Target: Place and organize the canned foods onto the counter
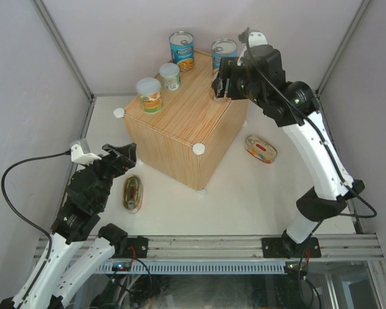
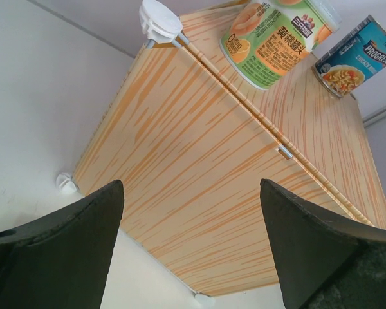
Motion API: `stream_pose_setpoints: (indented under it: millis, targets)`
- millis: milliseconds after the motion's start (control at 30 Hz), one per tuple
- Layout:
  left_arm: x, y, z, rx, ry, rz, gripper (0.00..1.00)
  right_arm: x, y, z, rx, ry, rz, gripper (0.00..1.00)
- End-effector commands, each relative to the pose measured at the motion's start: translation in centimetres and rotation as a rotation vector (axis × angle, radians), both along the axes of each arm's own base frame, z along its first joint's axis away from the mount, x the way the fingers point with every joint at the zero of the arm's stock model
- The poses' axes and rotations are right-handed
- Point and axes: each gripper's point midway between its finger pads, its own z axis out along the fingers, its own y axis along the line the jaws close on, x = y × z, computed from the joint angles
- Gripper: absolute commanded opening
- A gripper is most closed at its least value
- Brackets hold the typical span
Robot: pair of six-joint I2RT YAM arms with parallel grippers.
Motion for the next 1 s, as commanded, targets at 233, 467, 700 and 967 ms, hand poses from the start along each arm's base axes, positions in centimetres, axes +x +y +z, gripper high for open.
stream_pose_setpoints:
  millis: [233,467,700,967]
  targets:
    - [0.0,-0.1,4.7,0.027,-0.104,-0.023,0.90,3.1,3.4,1.8,0.055,-0.069,0.061,0.27]
    - [0.0,-0.1,4.9,0.045,-0.106,-0.026,0.90,4.7,4.5,0.6,0.034,-0.061,0.066,0.27]
    - [0.2,-0.3,5.0,0.062,-0.104,-0.036,0.90,5.7,5.4,-0.4,0.017,-0.049,0.074,0.28]
    - [0.5,-0.7,4.9,0.072,-0.097,-0.047,0.90,6.6,6.1,-1.5,0.008,-0.030,0.082,0.30]
